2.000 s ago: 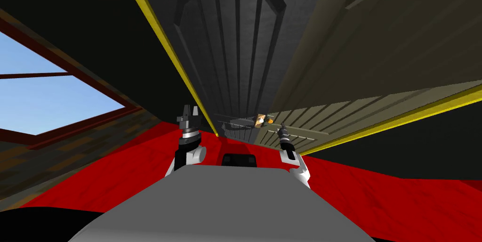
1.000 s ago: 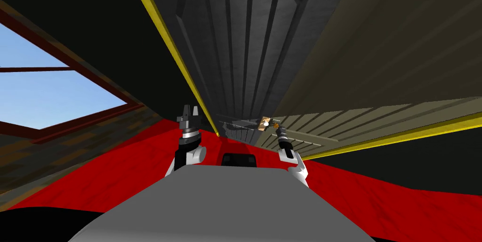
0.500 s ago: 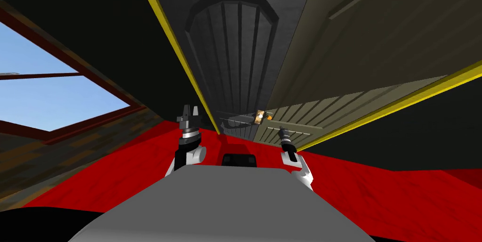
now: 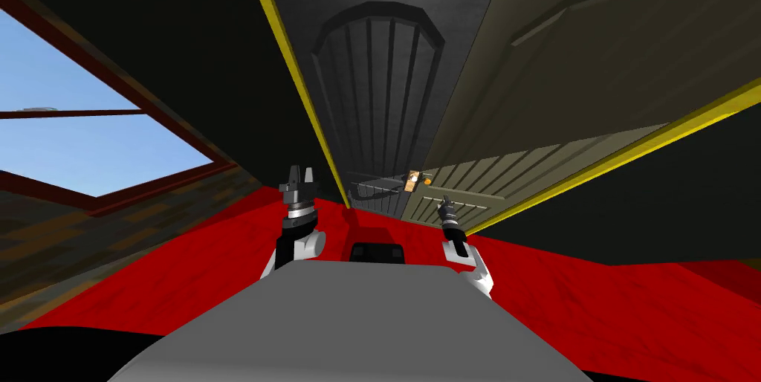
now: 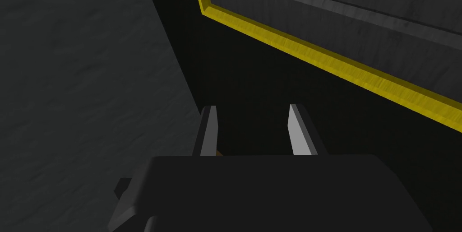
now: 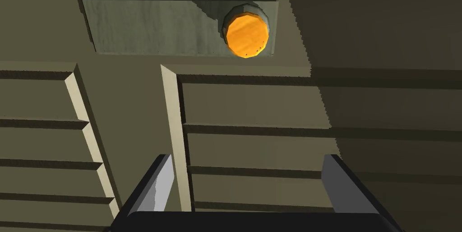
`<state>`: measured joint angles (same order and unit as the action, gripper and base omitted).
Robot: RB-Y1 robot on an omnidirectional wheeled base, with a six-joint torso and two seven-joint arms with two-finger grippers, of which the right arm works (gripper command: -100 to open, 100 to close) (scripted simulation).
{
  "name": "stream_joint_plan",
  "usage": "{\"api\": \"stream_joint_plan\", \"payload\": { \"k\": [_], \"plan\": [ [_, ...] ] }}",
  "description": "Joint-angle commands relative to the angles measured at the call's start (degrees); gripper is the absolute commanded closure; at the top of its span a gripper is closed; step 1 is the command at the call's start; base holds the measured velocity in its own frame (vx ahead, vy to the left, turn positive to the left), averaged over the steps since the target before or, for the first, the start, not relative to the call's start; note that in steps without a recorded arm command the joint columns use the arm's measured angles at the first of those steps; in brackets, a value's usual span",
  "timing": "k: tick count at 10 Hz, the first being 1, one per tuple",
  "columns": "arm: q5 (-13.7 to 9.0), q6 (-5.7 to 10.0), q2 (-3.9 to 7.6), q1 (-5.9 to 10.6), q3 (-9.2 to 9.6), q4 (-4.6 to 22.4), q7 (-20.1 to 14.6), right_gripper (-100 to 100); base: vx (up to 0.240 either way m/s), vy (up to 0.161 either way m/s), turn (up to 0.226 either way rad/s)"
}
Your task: Pull the door open
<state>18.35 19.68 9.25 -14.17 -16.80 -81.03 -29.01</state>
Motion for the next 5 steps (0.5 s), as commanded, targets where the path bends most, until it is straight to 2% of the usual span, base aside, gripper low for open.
{"api": "stream_joint_plan", "payload": {
  "k": [1,3,4,5],
  "plan": [
    [-0.3,-1.14,0.78,-0.61,-1.76,0.3,0.2,-100,-0.044,-0.034,-0.191],
    [-0.6,-1.93,1.56,-1.18,-3.75,1.1,0.5,-100,-0.012,-0.056,-0.124],
    [-0.8,-2.46,1.85,-0.97,-4.69,1.5,0.8,-100,0.094,-0.089,-0.084],
    [-0.8,-2.52,1.79,-0.7,-4.62,1.6,0.8,-100,0.174,-0.067,-0.007]
  ]
}}
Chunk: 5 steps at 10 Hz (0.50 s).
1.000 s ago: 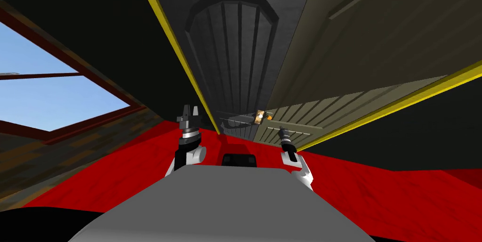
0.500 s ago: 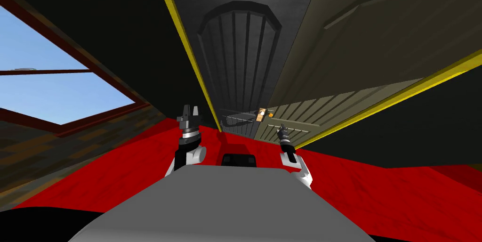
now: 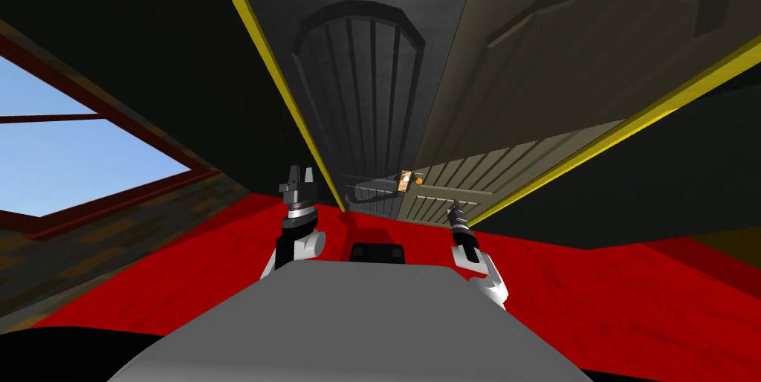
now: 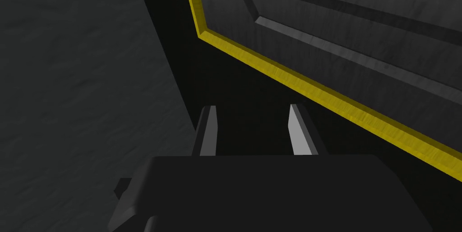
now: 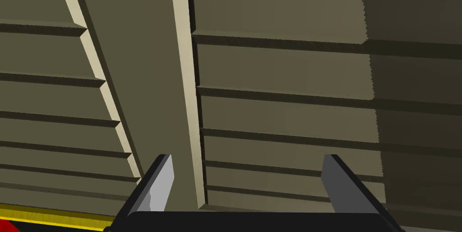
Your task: Pull the door open
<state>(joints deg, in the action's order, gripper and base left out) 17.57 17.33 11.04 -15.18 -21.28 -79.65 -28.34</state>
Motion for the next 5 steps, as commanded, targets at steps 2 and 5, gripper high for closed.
{"api": "stream_joint_plan", "payload": {
  "k": [2,5],
  "plan": [
    [0.1,-0.1,-0.49,1.37,0.74,0.1,0.3,-100,0.201,-0.036,0.073],
    [0.4,0.41,-1.69,3.48,3.19,-0.5,0.4,-100,0.218,0.054,0.153]
  ]
}}
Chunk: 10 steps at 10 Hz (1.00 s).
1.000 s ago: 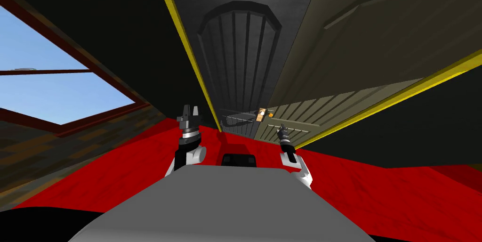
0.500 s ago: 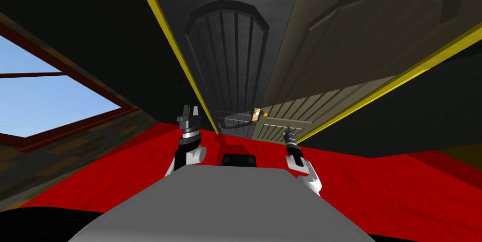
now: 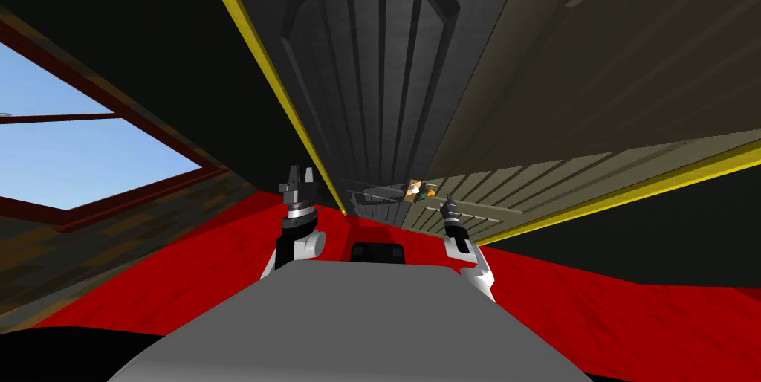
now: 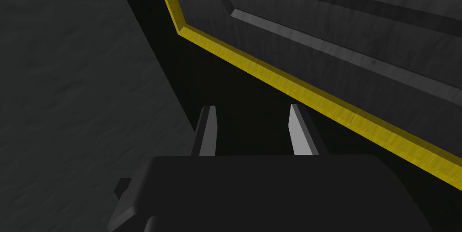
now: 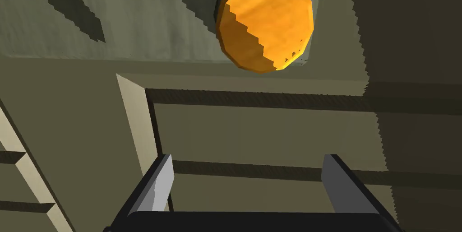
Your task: Pull the door open
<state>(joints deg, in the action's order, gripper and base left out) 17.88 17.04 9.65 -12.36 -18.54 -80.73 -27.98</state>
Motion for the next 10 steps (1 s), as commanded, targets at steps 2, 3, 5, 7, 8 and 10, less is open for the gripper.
{"api": "stream_joint_plan", "payload": {
  "k": [2,3,5,7,8,10],
  "plan": [
    [0.2,0.08,-0.62,0.64,0.89,-0.4,0.1,-100,0.158,0.084,0.087],
    [0.2,0.08,-0.62,0.64,0.89,-0.4,0.1,100,-0.01,-0.005,-0.02],
    [0.2,0.08,-0.62,0.64,0.89,-0.4,0.1,100,-0.03,-0.021,0.005],
    [0.2,0.08,-0.62,0.64,0.89,-0.4,0.1,100,-0.017,-0.011,-0.009],
    [0.2,0.08,-0.62,0.64,0.89,-0.4,0.1,100,-0.006,0.0,0.003],
    [0.0,-0.06,0.12,-0.77,-0.48,-0.1,-0.1,-100,-0.159,-0.057,-0.135]
  ]
}}
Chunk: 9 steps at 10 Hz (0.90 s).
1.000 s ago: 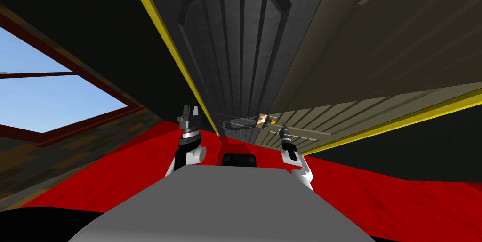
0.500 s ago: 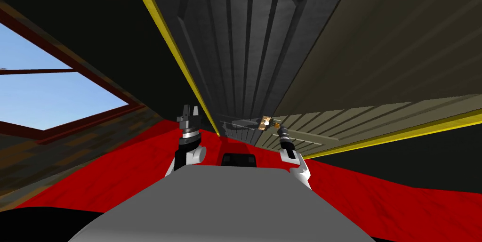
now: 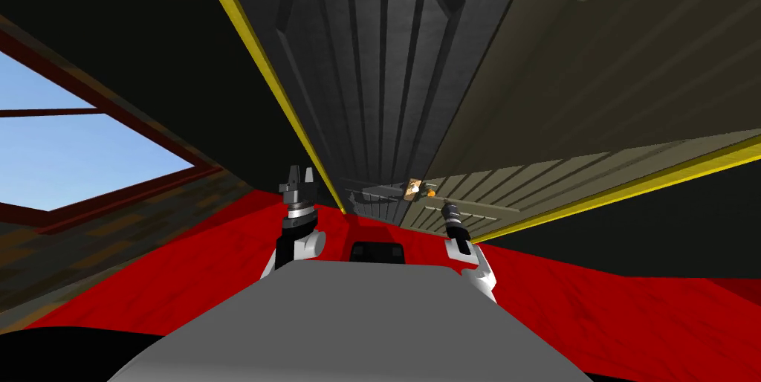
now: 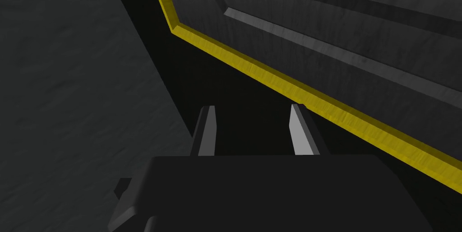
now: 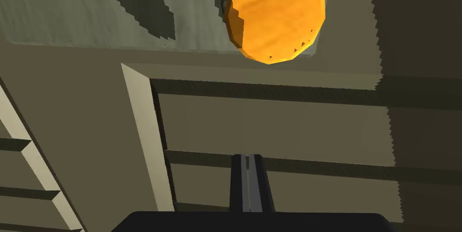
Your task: Pull the door open
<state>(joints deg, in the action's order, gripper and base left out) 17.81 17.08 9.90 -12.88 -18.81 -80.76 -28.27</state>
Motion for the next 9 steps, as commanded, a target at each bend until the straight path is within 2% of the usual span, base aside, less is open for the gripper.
{"api": "stream_joint_plan", "payload": {
  "k": [1,4,7,8,9],
  "plan": [
    [0.1,0.02,-0.01,-0.65,-0.34,-0.1,0.1,-100,-0.209,-0.046,-0.034],
    [0.3,0.95,-0.2,-1.35,0.74,-0.6,-0.4,-100,-0.184,0.013,0.021],
    [0.7,2.56,-1.14,-1.11,3.69,-1.7,-1.1,-100,-0.165,0.09,0.1],
    [0.5,2.28,-0.64,-1.33,3.09,-1.5,-1.2,-100,-0.052,0.042,0.014],
    [0.3,1.89,-0.08,-1.93,1.6,-0.8,-1.0,-100,-0.02,-0.015,-0.139]
  ]
}}
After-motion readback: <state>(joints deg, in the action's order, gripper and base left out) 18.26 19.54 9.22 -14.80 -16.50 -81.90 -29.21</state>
